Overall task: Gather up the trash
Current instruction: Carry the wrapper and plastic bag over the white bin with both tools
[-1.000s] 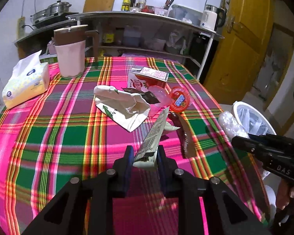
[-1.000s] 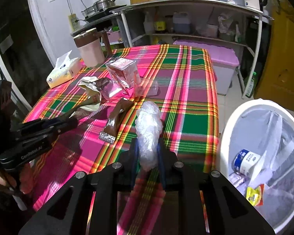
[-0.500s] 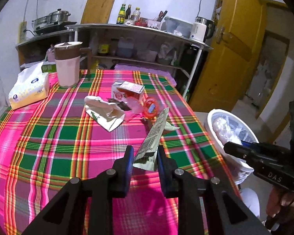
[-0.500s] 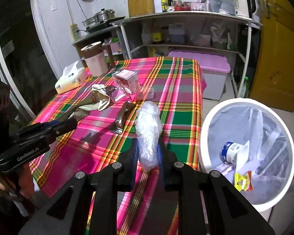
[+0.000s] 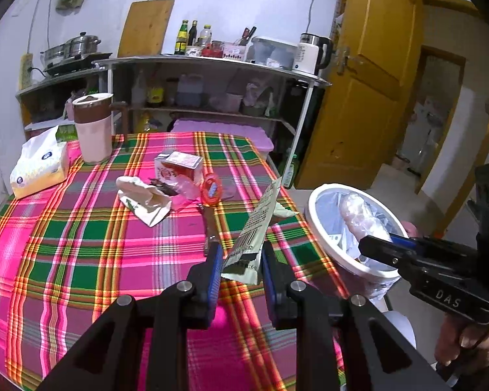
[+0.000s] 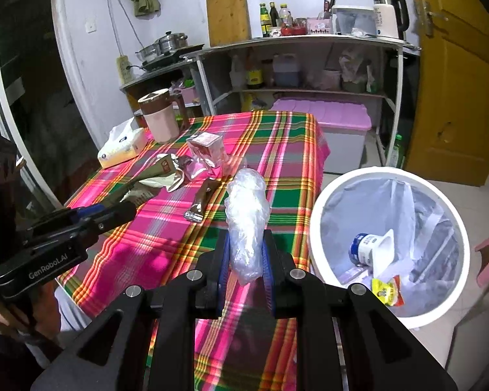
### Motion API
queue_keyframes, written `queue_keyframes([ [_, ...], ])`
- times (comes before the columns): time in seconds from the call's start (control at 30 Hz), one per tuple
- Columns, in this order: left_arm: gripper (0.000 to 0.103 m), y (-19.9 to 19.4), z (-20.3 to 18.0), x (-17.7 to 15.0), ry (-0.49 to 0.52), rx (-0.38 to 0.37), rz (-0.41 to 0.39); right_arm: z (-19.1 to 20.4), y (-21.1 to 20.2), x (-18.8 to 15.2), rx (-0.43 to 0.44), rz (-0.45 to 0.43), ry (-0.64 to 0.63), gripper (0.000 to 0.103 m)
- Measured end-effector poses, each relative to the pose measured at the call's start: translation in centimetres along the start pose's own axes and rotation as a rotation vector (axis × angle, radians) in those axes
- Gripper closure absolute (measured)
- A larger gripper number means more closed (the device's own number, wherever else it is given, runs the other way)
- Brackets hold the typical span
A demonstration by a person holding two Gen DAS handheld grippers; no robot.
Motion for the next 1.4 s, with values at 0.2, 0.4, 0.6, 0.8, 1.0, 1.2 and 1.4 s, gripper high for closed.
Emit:
queue_keyframes([
  [0.2, 0.079, -0.2, -1.4, 0.0, 0.018, -0.018, 0.000, -0.8, -1.1, -0.4, -0.014, -0.012, 0.014, 0.084],
  [0.4, 0.079, 0.2, -2.7, -0.1, 0.038, -0.034, 0.006, -1.6, -1.6, -0.5, -0.026, -0.019, 0.028, 0.084],
  [0.6, 0.079, 1.1, -3.8, 0.1, 0.054, -0.054, 0.018, -3.1, -1.8, -0.7, -0.046, -0.021, 0.050, 0.084],
  [0.8, 0.079, 2.8, -5.7, 0.3, 0.078, -0.088, 0.039, -5.6, -1.9, -1.1, -0.079, -0.019, 0.085, 0.084],
  [1.0, 0.079, 4.7, -7.8, 0.5, 0.106, -0.128, 0.060, -8.1, -2.0, -1.3, -0.115, -0.015, 0.125, 0.084],
  [1.2, 0.079, 6.3, -9.9, 0.7, 0.132, -0.161, 0.080, -10.3, -2.0, -1.7, -0.141, -0.010, 0.159, 0.084],
  [1.4, 0.079, 8.0, -11.4, 0.7, 0.150, -0.183, 0.097, -12.3, -1.8, -2.1, -0.164, -0.002, 0.189, 0.084],
])
Point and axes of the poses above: each gripper's, at about its wrist camera, not at the fingertips, and y roughly the way its jaws point, z to its left, x to its top, the point moved 10 cm from there along y, roughly the way its jaws point, and after that the axes turned 4 degrees about -x, right-handed, at the moved point
